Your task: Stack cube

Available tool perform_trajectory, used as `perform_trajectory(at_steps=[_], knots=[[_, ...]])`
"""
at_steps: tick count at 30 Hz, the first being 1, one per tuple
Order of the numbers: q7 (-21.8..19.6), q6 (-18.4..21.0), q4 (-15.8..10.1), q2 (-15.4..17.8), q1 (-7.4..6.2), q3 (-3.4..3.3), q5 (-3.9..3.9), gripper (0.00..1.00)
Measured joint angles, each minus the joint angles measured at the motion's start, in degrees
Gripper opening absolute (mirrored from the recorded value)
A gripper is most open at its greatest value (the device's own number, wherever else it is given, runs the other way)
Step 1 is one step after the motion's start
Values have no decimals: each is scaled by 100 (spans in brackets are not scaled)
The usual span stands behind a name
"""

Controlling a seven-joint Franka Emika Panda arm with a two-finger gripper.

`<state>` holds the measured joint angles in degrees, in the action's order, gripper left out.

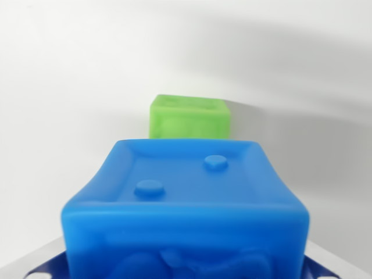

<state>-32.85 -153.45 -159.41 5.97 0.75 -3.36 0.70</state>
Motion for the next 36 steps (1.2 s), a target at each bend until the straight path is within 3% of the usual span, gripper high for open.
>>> perform_trajectory(at_steps=[11,19,36], knots=[[50,-600,-1,-629,-1,0,-45,0],[108,-978,14,-1036,-1,13,-122,0],[178,-1359,55,-1449,-1,45,-219,0]])
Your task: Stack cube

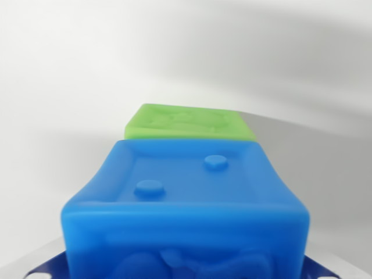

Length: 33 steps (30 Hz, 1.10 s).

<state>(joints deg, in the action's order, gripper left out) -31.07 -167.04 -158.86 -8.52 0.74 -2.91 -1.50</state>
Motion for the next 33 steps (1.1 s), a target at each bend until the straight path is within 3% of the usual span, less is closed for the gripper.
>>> perform_trajectory(at_steps=[1,2,33], knots=[[2,-7,1,-8,0,1,-3,0],[3,-11,1,-13,0,1,-4,100],[6,-16,4,-16,0,2,-6,100]])
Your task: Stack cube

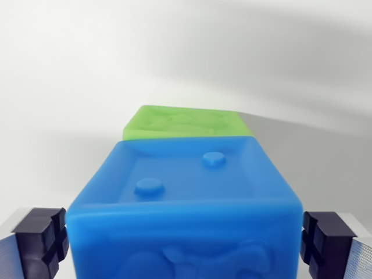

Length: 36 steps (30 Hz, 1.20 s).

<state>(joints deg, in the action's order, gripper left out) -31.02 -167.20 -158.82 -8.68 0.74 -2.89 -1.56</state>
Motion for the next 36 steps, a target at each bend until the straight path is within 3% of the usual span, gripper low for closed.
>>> perform_trajectory(at_steps=[10,18,36], knots=[[-8,74,-8,84,0,-3,6,100],[-47,346,-38,412,-2,-23,74,100],[-152,1426,-79,1546,7,-35,220,100]])
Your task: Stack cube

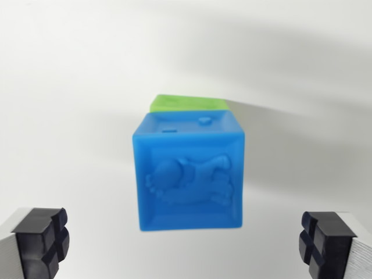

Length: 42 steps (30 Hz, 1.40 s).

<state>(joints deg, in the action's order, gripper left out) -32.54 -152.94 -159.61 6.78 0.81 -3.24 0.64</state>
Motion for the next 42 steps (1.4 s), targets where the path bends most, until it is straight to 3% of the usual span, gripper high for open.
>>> perform_trajectory(at_steps=[21,42], knots=[[-49,1731,319,1422,15,3,62,100],[-62,3187,1006,2190,15,21,70,100]])
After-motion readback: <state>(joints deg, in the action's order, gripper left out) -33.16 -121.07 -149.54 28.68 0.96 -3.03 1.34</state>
